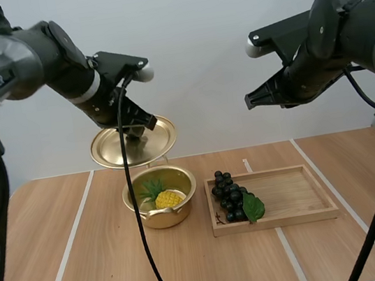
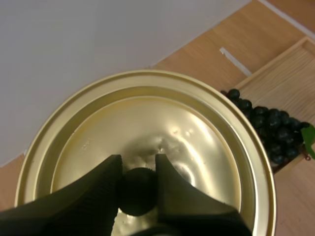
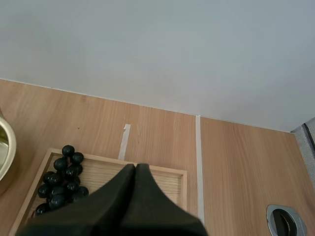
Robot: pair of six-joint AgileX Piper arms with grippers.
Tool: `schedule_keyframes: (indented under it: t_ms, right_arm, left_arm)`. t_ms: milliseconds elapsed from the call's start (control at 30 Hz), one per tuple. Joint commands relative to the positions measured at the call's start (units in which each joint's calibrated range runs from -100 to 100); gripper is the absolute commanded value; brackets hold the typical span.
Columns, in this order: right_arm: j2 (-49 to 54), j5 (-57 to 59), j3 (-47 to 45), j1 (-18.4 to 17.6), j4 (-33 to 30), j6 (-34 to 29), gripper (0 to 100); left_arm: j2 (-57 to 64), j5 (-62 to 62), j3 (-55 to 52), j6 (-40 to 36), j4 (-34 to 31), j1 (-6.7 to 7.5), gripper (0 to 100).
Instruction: Open the pot, put the pineapple inside, and close it
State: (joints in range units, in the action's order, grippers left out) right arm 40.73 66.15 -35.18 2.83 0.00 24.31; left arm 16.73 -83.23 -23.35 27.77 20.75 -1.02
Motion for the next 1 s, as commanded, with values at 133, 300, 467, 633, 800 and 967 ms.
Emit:
schedule_keyframes:
  t_ms: [133,300,467,633,800,967]
  right_arm:
    - [0.7,-4.1,-2.9,0.3,-0.7,-0.5,0]
    - [0.7,-4.1,-2.9,0.3,-0.7,-0.5,0]
    - [0.7,-4.1,-2.9,0.3,-0.7,-0.5,0]
    - [0.7,-4.1,-3.0,0.3,-0.7,-0.5,0]
    - [0.7,-4.1,-3.0,0.3,-0.7,-0.5,0]
    - [0.7,-4.6,-3.0,0.3,-0.7,-0.5,0]
  left_arm:
    - [-0.4,16.9,-8.2,3.6,5.1,-0.08,0]
    - [-4.5,17.0,-10.3,6.0,7.9,-0.08,0]
    - [-9.6,16.4,-10.7,6.7,9.5,0.10,0]
    - [-13.4,19.5,-10.7,8.6,11.3,0.16,0]
    - [-15.4,19.9,-10.7,10.1,13.1,0.16,0]
    - [-16.7,18.9,-10.7,10.4,13.1,0.16,0]
